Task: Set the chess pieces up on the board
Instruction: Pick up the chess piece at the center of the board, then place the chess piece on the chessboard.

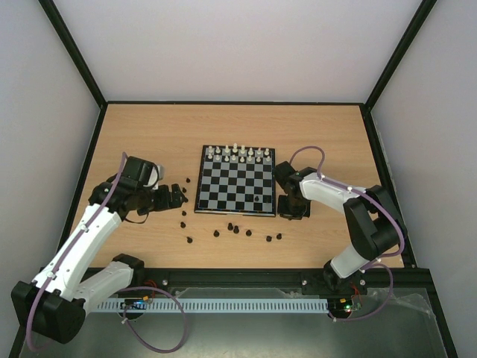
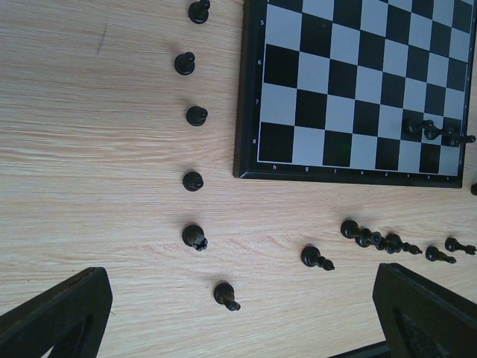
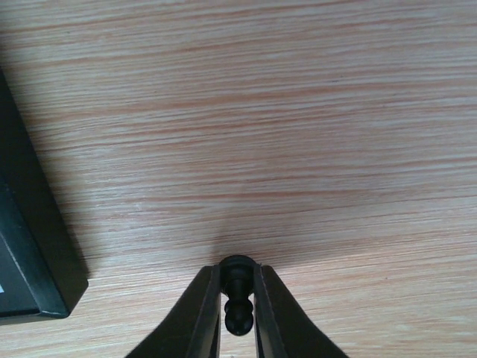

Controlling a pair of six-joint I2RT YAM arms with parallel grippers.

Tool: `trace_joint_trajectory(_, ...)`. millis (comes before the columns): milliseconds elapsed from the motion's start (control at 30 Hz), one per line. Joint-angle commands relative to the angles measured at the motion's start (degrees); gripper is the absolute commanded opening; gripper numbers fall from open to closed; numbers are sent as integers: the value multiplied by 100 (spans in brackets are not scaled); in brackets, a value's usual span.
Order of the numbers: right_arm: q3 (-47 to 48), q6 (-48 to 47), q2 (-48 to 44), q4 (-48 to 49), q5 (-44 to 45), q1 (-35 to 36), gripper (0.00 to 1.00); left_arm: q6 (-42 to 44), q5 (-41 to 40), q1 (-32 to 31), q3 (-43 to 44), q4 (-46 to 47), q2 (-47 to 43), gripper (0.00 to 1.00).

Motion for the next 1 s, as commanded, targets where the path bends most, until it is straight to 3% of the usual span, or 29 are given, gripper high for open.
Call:
trace_joint_trajectory(0, 186, -6, -79, -267, 76, -19, 7, -2, 95, 12, -81, 16, 37, 99)
trace_joint_trajectory(67, 236, -6, -123, -328, 92, -21, 2, -2, 104, 12, -95, 31, 41, 99)
trace_joint_trajectory(267, 642, -10, -462, -717, 20, -8, 1, -12, 113, 13, -167, 86, 50, 99)
trace_joint_trajectory(433, 1625, -219, -503, -1257, -177, 166, 1, -16, 131, -4, -162, 145, 105, 99)
trace_joint_trajectory(733, 3853, -496, 970, -1871, -349, 832, 2, -34, 98, -7, -170, 177, 139, 99)
trace_joint_trajectory(967, 4729, -549, 1961, -1933, -483, 1142, 2, -103, 63, -13, -196, 131, 68, 99)
